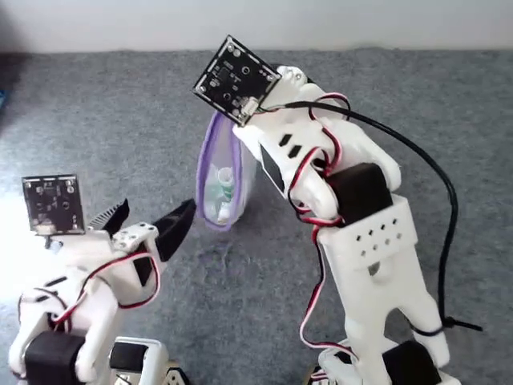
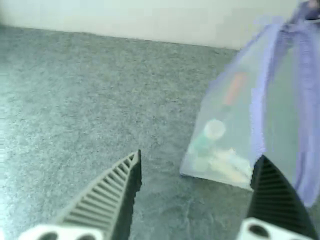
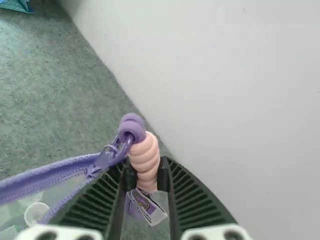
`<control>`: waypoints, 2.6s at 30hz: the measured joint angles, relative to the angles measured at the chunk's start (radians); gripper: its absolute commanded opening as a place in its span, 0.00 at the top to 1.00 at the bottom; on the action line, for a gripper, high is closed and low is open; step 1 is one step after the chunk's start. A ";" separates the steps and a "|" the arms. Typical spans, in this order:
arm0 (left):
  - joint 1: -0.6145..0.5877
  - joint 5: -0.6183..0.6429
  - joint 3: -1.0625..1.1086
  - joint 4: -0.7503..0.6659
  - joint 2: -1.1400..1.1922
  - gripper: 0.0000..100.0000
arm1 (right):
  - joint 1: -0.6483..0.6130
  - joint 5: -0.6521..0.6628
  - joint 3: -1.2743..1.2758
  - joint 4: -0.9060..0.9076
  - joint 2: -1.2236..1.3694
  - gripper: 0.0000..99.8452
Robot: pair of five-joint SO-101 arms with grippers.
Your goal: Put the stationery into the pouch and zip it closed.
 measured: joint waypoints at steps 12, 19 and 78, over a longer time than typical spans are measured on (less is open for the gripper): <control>0.183 0.048 -0.161 0.058 -0.002 0.66 | -0.017 0.015 0.000 -0.089 0.046 0.99; 0.232 0.048 -0.081 0.060 -0.002 0.66 | -0.018 0.086 0.000 -0.103 0.046 0.99; 0.029 0.000 0.341 -0.562 0.020 0.66 | 0.140 0.063 0.058 0.677 -0.247 0.99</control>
